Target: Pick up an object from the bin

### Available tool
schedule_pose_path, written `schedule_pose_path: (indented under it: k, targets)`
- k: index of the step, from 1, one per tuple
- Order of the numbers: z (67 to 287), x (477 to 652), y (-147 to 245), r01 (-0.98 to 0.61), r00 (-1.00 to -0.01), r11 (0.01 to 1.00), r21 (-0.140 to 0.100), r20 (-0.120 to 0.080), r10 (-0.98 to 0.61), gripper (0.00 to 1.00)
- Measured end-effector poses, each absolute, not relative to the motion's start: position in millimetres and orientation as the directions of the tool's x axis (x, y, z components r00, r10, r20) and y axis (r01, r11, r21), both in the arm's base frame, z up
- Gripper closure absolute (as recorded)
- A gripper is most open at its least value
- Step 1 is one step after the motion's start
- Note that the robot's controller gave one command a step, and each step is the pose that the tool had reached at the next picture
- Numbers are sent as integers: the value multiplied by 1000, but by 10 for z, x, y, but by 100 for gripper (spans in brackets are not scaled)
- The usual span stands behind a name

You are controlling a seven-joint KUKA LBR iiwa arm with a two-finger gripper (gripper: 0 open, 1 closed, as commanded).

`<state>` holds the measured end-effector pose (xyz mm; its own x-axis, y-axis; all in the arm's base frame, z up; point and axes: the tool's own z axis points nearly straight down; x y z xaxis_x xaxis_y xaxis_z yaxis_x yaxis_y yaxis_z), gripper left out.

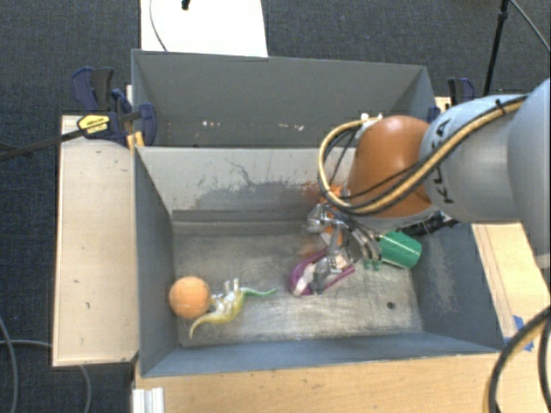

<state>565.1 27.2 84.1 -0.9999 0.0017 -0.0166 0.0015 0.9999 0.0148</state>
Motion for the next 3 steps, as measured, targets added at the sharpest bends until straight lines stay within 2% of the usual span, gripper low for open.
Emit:
schedule_pose_path:
  k: [3]
  targets:
    - [848, 5655, 290, -3, -1000, 1000, 12, -17, -3, 0]
